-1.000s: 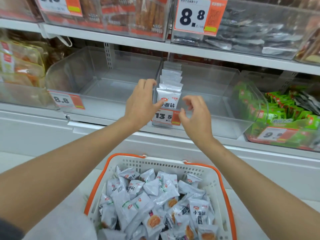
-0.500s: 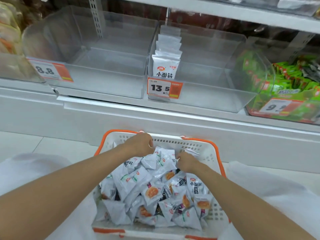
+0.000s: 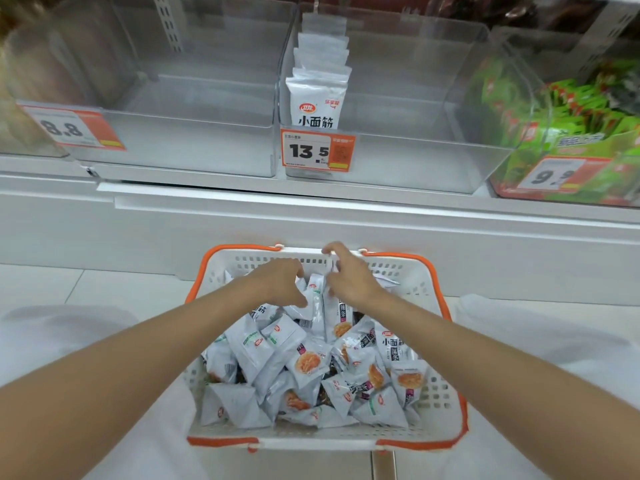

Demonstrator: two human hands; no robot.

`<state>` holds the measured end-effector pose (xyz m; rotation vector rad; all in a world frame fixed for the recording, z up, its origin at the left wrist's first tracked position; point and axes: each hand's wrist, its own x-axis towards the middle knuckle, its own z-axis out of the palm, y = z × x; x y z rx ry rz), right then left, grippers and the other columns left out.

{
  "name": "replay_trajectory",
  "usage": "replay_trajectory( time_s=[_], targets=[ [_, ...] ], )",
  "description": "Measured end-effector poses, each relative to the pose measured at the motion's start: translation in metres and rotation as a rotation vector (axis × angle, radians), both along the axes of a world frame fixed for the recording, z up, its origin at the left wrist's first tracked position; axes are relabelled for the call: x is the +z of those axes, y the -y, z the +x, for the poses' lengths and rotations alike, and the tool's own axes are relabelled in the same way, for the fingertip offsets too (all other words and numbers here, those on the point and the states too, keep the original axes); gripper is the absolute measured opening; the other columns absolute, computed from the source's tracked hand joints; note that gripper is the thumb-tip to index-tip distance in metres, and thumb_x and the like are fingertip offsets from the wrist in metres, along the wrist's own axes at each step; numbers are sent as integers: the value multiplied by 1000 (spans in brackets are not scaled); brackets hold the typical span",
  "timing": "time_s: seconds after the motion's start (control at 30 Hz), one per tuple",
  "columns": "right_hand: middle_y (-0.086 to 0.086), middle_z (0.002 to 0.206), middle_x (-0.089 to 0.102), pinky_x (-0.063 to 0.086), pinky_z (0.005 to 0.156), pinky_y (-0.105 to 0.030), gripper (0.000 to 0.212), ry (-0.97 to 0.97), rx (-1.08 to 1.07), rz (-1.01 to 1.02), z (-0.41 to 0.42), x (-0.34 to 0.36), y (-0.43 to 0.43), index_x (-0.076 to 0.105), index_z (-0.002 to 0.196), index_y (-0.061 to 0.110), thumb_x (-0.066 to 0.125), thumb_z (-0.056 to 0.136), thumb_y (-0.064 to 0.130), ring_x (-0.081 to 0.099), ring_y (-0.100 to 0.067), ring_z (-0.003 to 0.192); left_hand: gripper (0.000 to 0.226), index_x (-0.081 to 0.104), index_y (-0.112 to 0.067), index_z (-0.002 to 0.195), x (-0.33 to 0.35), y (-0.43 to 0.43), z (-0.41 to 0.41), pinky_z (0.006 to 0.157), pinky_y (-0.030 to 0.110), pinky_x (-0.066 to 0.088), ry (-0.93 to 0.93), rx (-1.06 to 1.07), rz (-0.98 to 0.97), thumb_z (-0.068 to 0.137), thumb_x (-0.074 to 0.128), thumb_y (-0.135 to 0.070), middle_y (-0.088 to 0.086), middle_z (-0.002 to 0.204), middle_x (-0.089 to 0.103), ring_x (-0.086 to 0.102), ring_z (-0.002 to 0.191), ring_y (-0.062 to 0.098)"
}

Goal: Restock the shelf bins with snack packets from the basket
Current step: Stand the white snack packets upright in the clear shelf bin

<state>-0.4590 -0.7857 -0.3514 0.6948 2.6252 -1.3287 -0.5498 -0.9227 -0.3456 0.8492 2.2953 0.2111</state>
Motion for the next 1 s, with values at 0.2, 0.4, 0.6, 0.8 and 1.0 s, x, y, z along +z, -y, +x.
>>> replay_trajectory(
  time_s=[0.2,0.4,0.6,0.8,1.0],
  targets=[
    [-14,72,57,58,66,-29,27,-188,-421,-717,5,79,-8,49,114,3,54,91,-8,64,-23,60,109,22,-22,150,4,-9,19,98,33,43,109,43,339,66,83,-53,-7,141,41,47,126,19],
    [5,69,55,41,66,-28,42,-156,-120,124,-5,83,-35,59,62,20,59,90,51,50,-12,68,28,56,-12,120,29,-10,24,85,34,58,512,221,550,92,63,-11,11,113,69,70,97,23],
    [-2,53,44,30,53,-34,57,-373,127,373,-13,76,-46,46,58,8,57,91,53,37,-16,52,23,59,-16,120,43,0,17,91,33,55,796,148,484,97,57,-19,3,117,70,68,107,19],
    [1,48,45,30,46,-23,54,-447,-44,195,-15,89,-47,49,53,6,69,84,45,35,-10,45,22,60,-17,117,59,3,2,101,41,49,861,116,453,95,58,-20,4,117,70,66,111,24],
    [-6,103,73,52,71,-30,45,-148,-37,-397,-5,96,-56,54,120,16,77,81,17,66,-15,87,49,41,-22,141,65,5,-11,97,37,52,702,165,550,95,59,-20,-3,127,65,65,112,14]
  ],
)
